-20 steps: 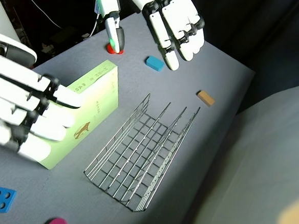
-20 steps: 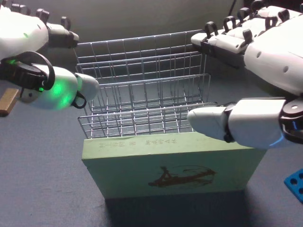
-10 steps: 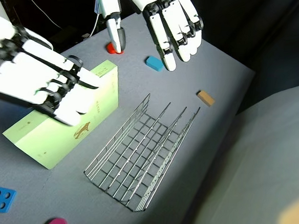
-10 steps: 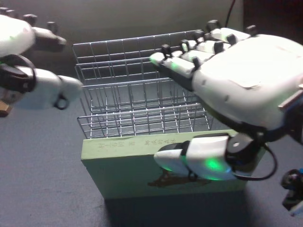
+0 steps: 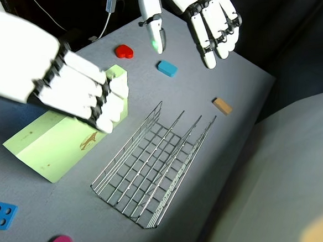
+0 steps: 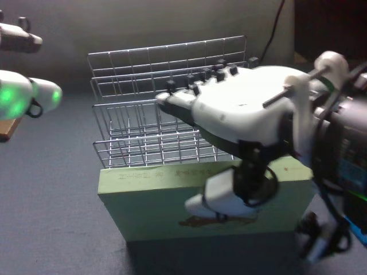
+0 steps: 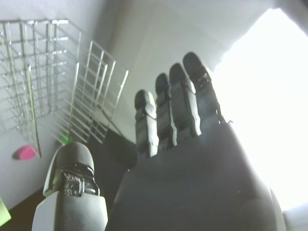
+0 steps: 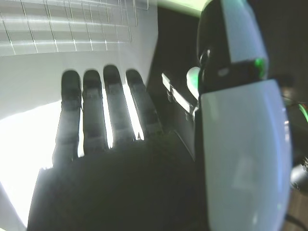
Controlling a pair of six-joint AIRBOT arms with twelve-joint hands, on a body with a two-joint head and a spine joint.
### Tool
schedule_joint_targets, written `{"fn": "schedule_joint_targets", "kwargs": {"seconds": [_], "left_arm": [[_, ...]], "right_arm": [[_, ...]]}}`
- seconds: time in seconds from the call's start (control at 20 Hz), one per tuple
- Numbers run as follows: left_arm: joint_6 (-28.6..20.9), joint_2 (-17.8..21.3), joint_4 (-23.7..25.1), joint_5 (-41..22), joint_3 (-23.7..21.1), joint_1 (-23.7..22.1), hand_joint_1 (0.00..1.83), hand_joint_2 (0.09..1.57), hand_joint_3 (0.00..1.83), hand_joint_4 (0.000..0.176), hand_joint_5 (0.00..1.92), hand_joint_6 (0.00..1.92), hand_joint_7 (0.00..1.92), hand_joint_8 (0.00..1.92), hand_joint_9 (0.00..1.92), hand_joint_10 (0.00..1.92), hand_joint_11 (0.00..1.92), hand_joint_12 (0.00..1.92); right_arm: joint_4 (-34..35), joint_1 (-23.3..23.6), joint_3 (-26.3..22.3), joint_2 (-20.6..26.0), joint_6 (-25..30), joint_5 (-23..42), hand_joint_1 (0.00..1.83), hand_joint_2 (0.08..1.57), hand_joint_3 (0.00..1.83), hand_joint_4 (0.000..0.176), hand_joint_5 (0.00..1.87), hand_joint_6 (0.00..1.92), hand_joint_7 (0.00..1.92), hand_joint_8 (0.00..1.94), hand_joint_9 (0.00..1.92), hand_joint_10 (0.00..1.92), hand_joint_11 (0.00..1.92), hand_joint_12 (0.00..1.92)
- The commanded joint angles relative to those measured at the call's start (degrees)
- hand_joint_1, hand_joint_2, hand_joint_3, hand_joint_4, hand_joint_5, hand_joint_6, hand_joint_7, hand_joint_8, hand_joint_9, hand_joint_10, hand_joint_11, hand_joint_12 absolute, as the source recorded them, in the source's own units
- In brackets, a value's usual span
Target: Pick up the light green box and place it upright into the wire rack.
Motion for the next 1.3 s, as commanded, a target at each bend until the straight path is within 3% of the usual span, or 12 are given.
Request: {"fn": "schedule_joint_targets", "kwargs": {"seconds": [0.0,0.15,0.4,0.9,1.1,1.25], "left_arm": [[0.39,0.72,4.77,-0.97,0.25,-0.89,0.12,1.24,0.0,0.097,0.24,0.0,0.21,0.0,0.18,0.0,0.0,0.51],[1.7,2.1,3.64,-1.5,0.4,-1.35,0.12,1.24,0.0,0.096,0.24,0.0,0.21,0.0,0.18,0.0,0.0,0.46],[2.91,2.92,2.7,-2.2,0.92,-1.82,0.12,1.24,0.0,0.096,0.24,0.0,0.21,0.0,0.18,0.0,0.0,0.53],[3.1,4.04,2.46,-2.01,1.03,-2.3,0.14,1.24,0.0,0.095,0.27,0.01,0.23,0.01,0.21,0.01,0.0,0.57],[3.1,4.04,2.09,-1.44,0.95,-2.38,0.14,1.24,0.0,0.094,0.27,0.0,0.23,0.0,0.21,0.0,0.0,0.58],[3.29,4.04,1.49,-1.26,0.74,-2.38,0.14,1.24,0.0,0.093,0.27,0.0,0.23,0.0,0.21,0.0,0.0,0.58]], "right_arm": [[-3.67,1.08,0.61,-0.52,-0.67,1.75,0.83,0.95,0.0,0.0,0.09,0.01,0.12,0.0,0.11,0.0,0.0,0.39],[3.46,1.32,3.67,-2.95,-4.26,2.67,0.84,0.94,0.0,0.0,0.09,0.0,0.12,0.0,0.09,0.0,0.0,0.35],[8.3,0.82,7.32,-4.94,-6.37,4.24,0.83,0.94,0.0,0.0,0.07,0.0,0.12,0.0,0.08,0.0,0.0,0.32],[9.03,-0.97,7.6,-5.79,-7.41,3.85,0.83,0.95,0.0,0.0,0.09,0.01,0.13,0.0,0.09,0.0,0.0,0.36],[8.46,-1.24,7.6,-5.93,-7.44,3.91,0.84,0.96,0.0,0.0,0.18,0.01,0.21,0.01,0.2,0.02,0.0,0.6],[8.26,-1.2,7.6,-5.93,-7.43,3.91,0.86,1.01,0.01,0.0,0.28,0.02,0.33,0.01,0.34,0.03,0.0,0.96]]}}
